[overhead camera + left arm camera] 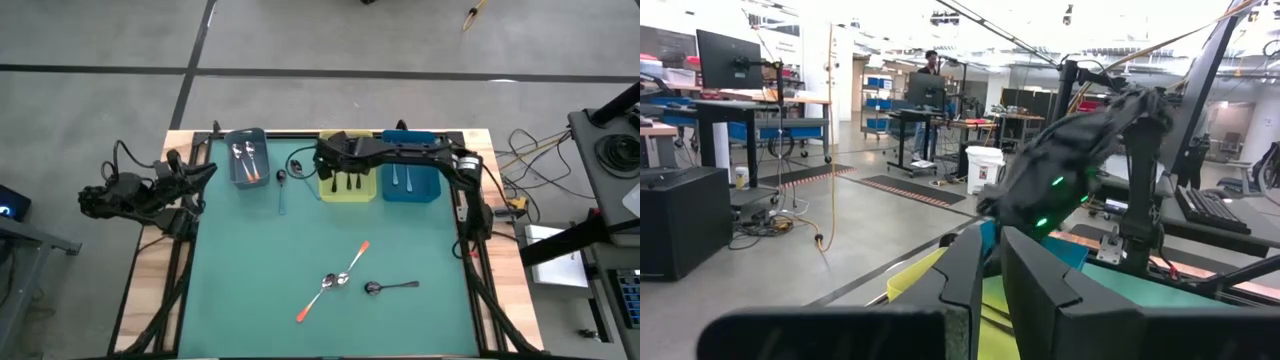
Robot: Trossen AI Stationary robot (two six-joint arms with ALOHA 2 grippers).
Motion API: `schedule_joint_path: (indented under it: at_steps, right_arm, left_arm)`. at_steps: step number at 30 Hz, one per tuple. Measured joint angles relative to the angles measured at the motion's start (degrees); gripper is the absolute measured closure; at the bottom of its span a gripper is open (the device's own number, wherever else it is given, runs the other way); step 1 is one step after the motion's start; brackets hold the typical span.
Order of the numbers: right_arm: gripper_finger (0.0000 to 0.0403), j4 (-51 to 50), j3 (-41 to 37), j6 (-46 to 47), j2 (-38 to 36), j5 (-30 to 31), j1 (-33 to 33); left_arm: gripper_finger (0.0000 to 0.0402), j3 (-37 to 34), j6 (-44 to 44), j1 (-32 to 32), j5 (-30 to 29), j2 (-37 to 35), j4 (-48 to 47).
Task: Sort silverware by color (type)
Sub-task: Put the blue spoon into the blue bin
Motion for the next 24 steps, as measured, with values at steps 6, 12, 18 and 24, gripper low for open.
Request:
schedule_joint_path:
  at_steps: [6,12,18,24]
  right_arm:
    - [0.0316,-0.44,0.00,-13.24,-5.10,-1.62,6.10]
    - [0.0331,-0.84,0.00,-23.79,-7.11,-6.09,13.66]
    - [0.0337,-1.26,-0.26,-29.46,-6.90,-12.94,21.21]
    - [0.0337,-1.43,-1.39,-25.36,-6.51,-21.76,28.41]
  left_arm:
    - [0.0377,0.00,-0.01,0.01,0.00,0.00,0.04]
    - [0.0377,0.00,-0.63,0.00,0.00,0.00,0.22]
    - [0.0377,0.00,-0.87,0.00,0.00,0.00,0.35]
    - [0.0377,0.00,-0.89,0.00,0.00,0.00,0.36]
